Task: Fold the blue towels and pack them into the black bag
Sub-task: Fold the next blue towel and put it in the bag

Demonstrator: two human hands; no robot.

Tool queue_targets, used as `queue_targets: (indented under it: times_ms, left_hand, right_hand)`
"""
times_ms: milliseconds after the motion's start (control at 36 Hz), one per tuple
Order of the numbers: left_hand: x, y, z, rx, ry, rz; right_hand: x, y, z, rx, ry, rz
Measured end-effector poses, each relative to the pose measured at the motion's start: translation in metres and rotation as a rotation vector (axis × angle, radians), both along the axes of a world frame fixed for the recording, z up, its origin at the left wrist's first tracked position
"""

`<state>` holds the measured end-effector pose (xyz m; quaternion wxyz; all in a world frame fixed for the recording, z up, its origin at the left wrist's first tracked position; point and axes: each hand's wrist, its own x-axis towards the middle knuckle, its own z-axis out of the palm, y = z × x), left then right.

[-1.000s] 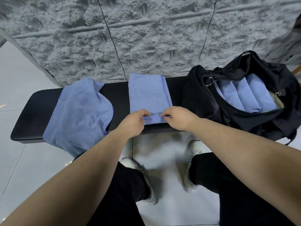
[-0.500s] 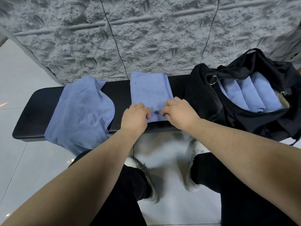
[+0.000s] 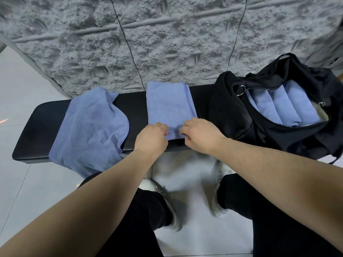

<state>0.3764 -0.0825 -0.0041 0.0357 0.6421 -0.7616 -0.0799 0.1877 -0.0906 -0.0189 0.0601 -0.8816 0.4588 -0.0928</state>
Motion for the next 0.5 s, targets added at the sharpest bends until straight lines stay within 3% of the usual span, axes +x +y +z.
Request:
queue_targets:
  times_ms: [167, 500]
  left_hand:
    - [0.003, 0.002, -0.003, 0.010, -0.003, -0.040]
    - [-0.002, 0.002, 0.001, -0.018, 0.024, 0.031]
  right_hand:
    - [-0.001, 0.000, -0.007, -0.073, 0.003, 0.024]
    - [-0.001, -0.002, 0.003, 0.208, -0.060, -0.116]
